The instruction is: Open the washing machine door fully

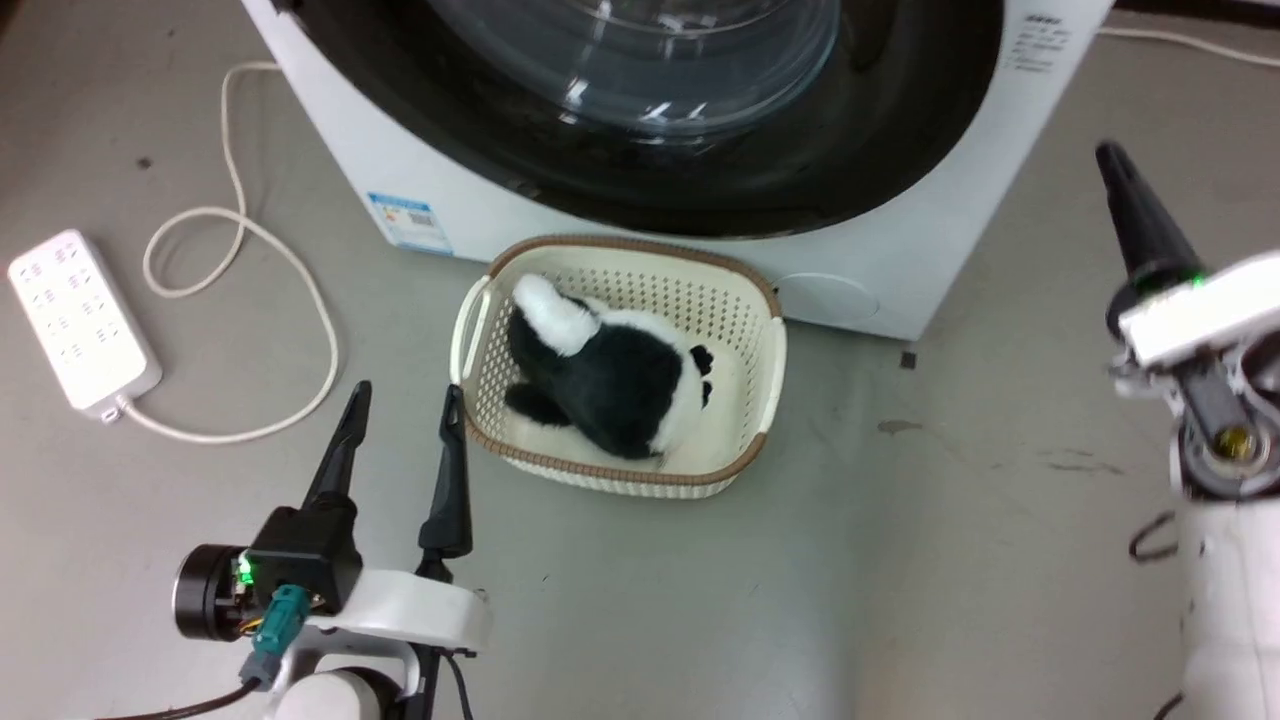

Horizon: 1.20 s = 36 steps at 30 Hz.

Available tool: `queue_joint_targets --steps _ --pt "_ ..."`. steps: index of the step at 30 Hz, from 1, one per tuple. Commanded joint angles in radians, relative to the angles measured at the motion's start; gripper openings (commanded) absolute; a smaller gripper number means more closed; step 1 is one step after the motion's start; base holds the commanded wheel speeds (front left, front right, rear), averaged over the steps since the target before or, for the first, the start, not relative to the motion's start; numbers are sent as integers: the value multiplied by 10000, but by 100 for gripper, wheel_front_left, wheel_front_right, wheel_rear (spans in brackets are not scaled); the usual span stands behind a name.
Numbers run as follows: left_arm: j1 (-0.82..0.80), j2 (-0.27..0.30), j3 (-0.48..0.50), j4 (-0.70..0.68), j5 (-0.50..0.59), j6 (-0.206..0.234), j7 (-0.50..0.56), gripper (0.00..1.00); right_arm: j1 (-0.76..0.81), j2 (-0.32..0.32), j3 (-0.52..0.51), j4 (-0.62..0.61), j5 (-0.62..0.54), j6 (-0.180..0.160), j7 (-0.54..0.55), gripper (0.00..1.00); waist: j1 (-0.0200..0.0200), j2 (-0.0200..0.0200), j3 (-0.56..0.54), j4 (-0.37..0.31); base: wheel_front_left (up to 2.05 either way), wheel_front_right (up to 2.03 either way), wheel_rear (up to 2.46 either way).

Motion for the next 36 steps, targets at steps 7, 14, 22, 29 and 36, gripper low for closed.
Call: queue_joint_targets --steps 7,14,22,29,36 --pt "-248 4 -242 -154 -137 167 -236 100 -1789 -270 -201 1214 843 -3 654 0 -2 0 459 395 0 0 0" --pt "-333 4 -377 -183 -318 263 -383 100 -3322 -775 -634 3120 1552 -4 1317 0 -2 0 775 639 0 0 0" --pt "-515 4 -582 -216 -412 305 -592 100 -6086 -1418 -1058 6585 2774 -5 2907 0 -2 0 1244 934 0 0 0" --pt "-650 4 -724 -258 -443 414 -738 100 -7729 -1781 -1146 8203 3444 -5 3831 0 -2 0 1614 1141 0 0 0" --pt "-784 4 -871 -296 -546 507 -884 100 -8451 -1935 -1189 9041 4047 -6 4789 0 -2 0 1853 1303 0 0 0"
